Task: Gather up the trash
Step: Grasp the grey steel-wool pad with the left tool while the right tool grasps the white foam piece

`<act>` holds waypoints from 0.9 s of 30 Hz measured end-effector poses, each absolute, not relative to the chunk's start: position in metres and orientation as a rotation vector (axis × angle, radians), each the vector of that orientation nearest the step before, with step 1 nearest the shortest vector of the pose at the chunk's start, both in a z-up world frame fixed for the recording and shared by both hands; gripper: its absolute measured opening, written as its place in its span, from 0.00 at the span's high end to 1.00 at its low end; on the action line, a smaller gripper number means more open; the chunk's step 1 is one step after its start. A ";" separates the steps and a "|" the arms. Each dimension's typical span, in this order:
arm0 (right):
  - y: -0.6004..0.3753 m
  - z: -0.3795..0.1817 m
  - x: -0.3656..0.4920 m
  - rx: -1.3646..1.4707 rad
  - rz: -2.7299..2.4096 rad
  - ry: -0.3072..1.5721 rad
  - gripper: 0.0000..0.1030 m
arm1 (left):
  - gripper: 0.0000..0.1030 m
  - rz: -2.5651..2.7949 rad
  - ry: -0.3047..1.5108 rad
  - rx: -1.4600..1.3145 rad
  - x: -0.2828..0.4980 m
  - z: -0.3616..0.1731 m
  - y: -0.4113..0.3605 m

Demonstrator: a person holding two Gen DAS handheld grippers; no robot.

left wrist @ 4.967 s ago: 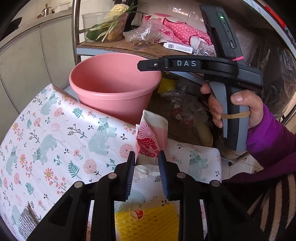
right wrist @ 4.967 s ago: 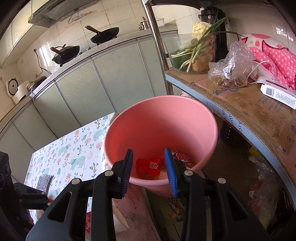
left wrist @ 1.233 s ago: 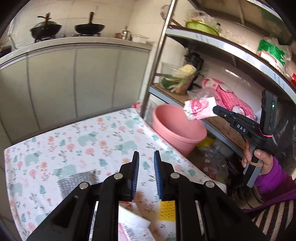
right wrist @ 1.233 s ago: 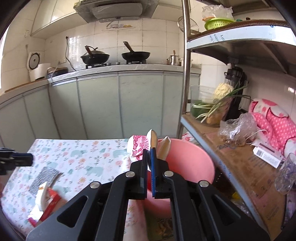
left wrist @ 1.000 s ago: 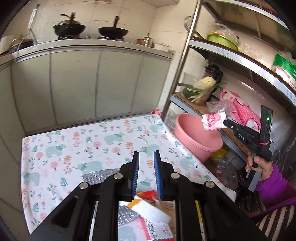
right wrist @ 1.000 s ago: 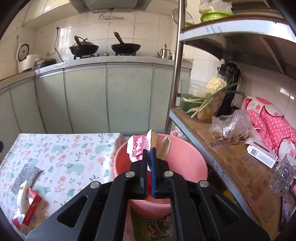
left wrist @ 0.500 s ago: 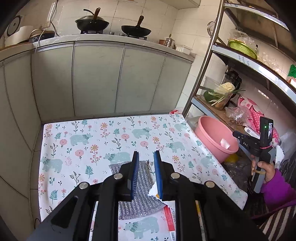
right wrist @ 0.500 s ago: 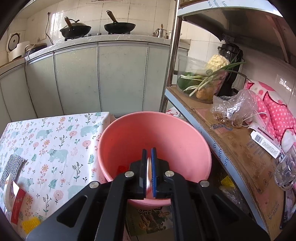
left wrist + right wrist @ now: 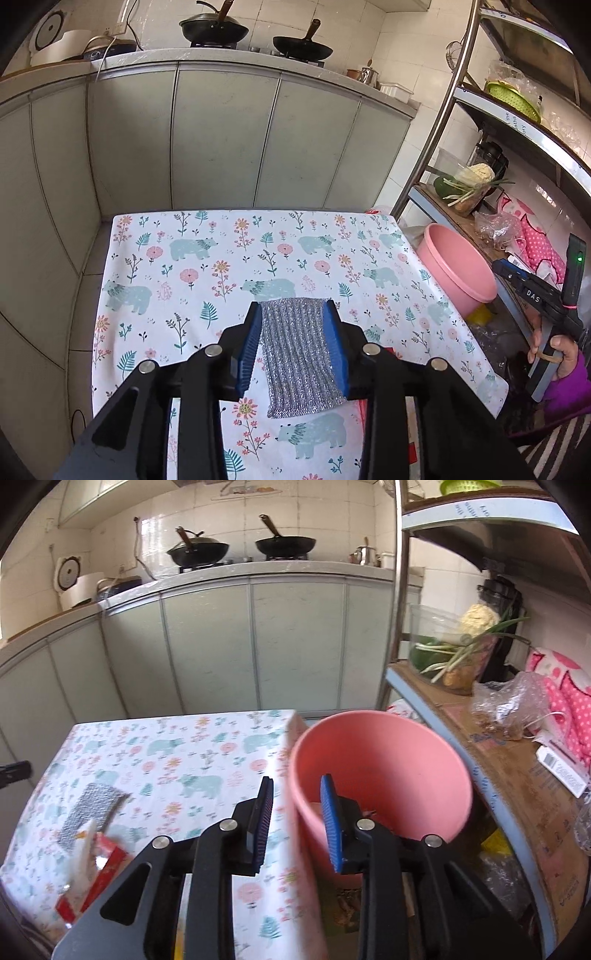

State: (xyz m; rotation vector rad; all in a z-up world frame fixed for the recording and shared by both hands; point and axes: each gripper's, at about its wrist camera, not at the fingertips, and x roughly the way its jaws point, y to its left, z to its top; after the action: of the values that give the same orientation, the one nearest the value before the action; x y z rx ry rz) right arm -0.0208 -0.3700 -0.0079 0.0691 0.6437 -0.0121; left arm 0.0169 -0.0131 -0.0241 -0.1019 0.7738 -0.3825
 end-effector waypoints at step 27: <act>-0.219 -0.037 -0.035 -0.030 0.530 0.886 0.72 | 0.87 -0.318 0.961 -0.018 0.024 -0.108 -0.040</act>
State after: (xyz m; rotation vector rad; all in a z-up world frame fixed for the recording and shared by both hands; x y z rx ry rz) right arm -0.0351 -0.2190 -0.0371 -0.0301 0.8860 0.5296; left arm 0.0244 -0.0395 -0.1078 -0.0182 0.9608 -0.3176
